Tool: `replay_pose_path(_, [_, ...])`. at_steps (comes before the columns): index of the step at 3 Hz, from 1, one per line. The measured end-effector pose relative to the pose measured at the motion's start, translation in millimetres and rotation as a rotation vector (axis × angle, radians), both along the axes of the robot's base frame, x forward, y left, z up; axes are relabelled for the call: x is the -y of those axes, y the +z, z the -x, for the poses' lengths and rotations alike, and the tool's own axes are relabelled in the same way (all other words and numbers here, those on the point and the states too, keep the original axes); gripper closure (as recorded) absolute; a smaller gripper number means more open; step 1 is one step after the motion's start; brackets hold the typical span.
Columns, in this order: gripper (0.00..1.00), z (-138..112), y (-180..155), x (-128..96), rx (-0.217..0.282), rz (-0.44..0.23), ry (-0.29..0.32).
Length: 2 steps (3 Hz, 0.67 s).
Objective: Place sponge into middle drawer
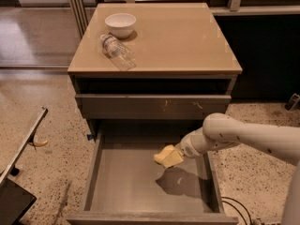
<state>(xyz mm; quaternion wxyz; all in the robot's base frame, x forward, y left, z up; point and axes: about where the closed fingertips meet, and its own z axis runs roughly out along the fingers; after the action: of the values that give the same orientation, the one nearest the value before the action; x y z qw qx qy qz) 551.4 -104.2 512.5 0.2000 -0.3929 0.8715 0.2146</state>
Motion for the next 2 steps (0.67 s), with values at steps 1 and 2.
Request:
replay_pose_path(1, [1.0,-11,-49,-11,-0.043,0.069,-0.056])
replay_pose_path(2, [1.0,-26,-87,-17,-0.077,0.106,-0.081])
